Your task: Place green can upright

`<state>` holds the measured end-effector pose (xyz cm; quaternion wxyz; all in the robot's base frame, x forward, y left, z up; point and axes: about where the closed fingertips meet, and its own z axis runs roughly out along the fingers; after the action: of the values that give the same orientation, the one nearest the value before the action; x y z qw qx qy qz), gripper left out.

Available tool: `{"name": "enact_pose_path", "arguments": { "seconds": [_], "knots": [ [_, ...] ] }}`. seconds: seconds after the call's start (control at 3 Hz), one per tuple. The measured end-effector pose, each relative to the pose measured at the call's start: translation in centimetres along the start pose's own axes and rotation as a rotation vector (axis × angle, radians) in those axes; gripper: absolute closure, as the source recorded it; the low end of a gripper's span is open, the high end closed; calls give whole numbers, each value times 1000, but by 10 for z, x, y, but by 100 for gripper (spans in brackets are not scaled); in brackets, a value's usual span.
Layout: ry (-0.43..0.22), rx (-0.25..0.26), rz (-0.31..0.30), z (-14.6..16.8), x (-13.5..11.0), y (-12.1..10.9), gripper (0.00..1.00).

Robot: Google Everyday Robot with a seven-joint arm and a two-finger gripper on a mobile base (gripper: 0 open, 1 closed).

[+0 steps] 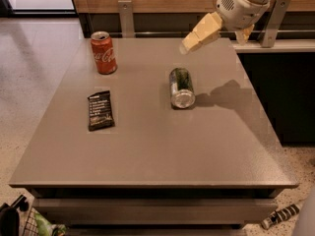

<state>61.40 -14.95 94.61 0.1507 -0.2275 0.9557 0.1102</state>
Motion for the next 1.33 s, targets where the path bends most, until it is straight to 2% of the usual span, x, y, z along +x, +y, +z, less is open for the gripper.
{"name": "enact_pose_path", "arguments": {
  "seconds": [0.33, 1.0, 1.33],
  "knots": [
    [19, 20, 32, 8, -4, 5, 0],
    [137, 151, 190, 35, -13, 13, 0],
    [180, 179, 262, 49, -14, 12, 0]
  ]
}}
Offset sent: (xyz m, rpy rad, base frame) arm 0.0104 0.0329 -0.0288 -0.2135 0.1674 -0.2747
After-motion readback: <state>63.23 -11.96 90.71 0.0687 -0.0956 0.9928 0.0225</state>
